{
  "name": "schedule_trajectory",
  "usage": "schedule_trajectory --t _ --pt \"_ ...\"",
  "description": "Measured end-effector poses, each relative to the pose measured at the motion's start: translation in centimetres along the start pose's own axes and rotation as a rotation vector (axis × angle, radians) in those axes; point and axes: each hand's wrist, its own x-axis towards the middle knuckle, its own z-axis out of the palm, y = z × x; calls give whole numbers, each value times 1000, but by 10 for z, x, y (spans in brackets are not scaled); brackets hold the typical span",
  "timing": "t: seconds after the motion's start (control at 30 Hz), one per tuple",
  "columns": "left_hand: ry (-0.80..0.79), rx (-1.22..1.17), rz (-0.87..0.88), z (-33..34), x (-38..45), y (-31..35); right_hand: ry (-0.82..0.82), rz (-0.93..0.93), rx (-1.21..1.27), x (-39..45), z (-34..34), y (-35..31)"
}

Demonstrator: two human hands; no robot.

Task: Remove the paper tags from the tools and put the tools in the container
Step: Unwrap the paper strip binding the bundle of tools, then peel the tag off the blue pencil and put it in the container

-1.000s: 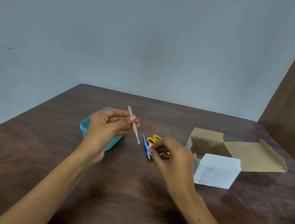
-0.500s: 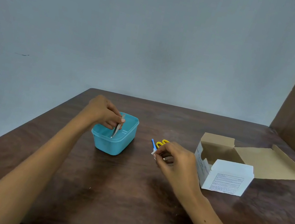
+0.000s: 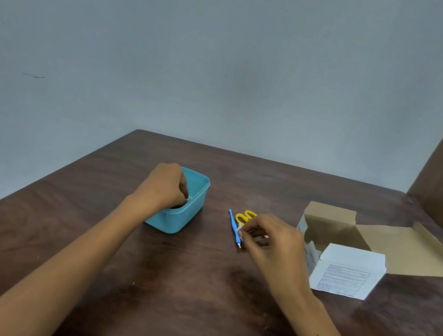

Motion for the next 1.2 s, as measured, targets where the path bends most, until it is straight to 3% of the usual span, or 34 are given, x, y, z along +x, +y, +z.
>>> schedule_trajectory --t 0.23,0.57,0.63,0.77,0.93,1.1,1.2 --pt "-76 53 -10 4 -17 10 -12 -1 -9 -1 0 -1" --pt "20 -25 1 5 -28 7 21 18 -27 -1 -4 -2" --pt "79 -45 7 5 -31 7 35 23 -39 -1 -5 -2" --pt "357 -78 84 8 -45 17 92 27 -66 0 -10 -2" --pt "507 -185 350 26 -57 39 172 46 -62 1 -15 -1" --pt "313 -175 465 62 -63 49 205 48 -56 1 -18 1" --pt "141 -70 427 79 -58 48 207 48 -50 1 -19 2"
